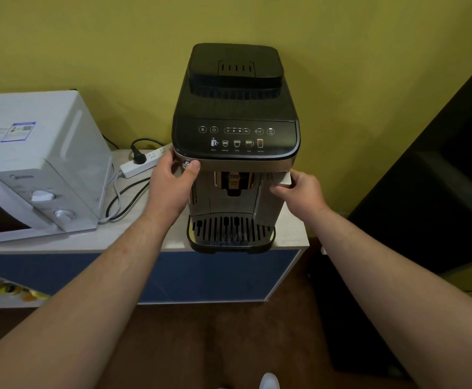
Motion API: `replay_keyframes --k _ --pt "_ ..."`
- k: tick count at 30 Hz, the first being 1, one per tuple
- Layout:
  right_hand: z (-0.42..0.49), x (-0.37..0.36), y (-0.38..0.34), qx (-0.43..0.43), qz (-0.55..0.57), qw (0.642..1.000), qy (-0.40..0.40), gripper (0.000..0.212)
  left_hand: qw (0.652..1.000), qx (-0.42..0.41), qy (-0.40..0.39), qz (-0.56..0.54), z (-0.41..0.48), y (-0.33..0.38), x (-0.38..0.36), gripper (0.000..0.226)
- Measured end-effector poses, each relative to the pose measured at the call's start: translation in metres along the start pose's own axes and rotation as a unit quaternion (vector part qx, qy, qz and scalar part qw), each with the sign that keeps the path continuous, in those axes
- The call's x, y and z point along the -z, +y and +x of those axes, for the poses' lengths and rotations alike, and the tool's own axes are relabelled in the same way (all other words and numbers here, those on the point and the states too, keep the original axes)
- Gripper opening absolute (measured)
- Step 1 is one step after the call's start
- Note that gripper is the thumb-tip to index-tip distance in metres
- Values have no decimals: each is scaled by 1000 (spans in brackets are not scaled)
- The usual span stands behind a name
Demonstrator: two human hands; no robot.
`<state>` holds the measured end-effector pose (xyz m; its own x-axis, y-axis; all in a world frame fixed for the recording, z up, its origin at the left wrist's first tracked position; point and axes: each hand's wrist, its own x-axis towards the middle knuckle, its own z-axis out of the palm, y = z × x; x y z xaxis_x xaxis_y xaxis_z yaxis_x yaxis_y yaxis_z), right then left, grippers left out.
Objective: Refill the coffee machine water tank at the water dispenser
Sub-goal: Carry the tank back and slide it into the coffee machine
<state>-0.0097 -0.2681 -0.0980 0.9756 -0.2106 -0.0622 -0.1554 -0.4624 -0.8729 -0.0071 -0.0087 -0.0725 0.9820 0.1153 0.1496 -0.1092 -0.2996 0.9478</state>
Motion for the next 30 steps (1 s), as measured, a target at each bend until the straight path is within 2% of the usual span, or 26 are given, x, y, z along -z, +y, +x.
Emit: replay_keyframes --k 8,9,12,14,17,24,30 --pt "22 -2 -5 -1 -7 1000 19 24 1000 -1 -3 6 2 -2 1 41" --pt "22 -2 -3 -1 -9 1000 28 27 1000 0 -7 7 3 -2 2 42" --pt "21 2 -5 8 -7 999 35 53 998 5 -53 22 8 -3 7 50" --pt "23 4 -7 13 -27 999 17 44 996 19 -81 31 12 -4 11 59" --pt "25 2 -8 10 -48 999 16 29 995 40 -84 22 16 -4 13 66" --pt "25 -4 -8 16 -16 999 40 26 998 24 -62 19 17 -9 9 51" --pt "30 -4 -8 2 -13 999 32 28 999 18 -39 32 18 -11 3 48"
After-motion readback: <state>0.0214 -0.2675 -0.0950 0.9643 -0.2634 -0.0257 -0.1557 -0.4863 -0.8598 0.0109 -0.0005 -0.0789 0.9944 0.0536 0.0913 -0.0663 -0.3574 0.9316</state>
